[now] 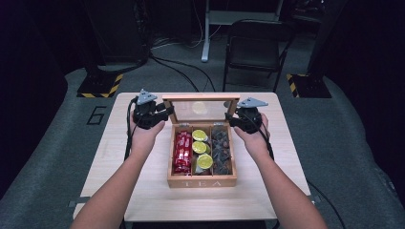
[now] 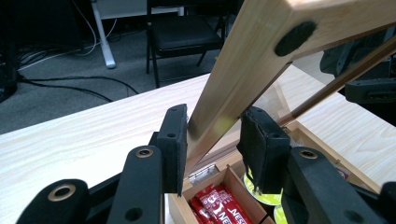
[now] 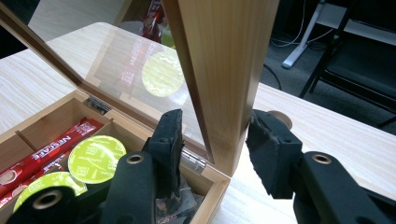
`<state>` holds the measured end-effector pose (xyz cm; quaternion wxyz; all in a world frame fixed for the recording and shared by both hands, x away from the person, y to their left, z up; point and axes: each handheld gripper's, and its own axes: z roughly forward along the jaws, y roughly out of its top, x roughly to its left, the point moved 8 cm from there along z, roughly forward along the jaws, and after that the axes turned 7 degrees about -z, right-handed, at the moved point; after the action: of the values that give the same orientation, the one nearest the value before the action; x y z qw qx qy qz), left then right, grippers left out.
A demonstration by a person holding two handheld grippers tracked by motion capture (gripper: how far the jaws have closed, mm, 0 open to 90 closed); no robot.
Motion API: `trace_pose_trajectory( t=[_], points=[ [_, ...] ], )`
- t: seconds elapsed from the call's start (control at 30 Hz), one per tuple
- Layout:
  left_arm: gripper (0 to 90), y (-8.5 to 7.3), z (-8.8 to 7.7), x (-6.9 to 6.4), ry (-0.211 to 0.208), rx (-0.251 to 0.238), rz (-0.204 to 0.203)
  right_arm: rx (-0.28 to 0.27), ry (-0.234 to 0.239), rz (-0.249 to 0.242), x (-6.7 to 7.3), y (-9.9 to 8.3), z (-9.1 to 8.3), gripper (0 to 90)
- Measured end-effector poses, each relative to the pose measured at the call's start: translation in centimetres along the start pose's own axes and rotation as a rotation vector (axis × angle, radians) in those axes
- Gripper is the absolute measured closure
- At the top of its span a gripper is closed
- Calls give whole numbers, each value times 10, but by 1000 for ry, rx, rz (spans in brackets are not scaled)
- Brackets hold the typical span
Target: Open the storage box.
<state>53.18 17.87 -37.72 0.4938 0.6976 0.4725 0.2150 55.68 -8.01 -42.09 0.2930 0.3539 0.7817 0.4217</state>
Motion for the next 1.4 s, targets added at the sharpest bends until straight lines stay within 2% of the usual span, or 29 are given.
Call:
trace_pose_trajectory(
  t=[0.73, 0.8, 0.97, 1.4],
  points=[
    [624, 4, 5, 3, 9, -1, -2, 17, -5, 13, -2, -9, 11, 562],
    [624, 5, 5, 3, 6, 0, -5, 16, -6, 2, -2, -9, 13, 563],
    [623, 7, 7, 4, 4, -1, -6, 23, -9, 26, -3, -11, 17, 564],
    [627, 9, 9, 5, 16, 1, 0, 41, -11, 28, -4, -15, 25, 566]
  ],
)
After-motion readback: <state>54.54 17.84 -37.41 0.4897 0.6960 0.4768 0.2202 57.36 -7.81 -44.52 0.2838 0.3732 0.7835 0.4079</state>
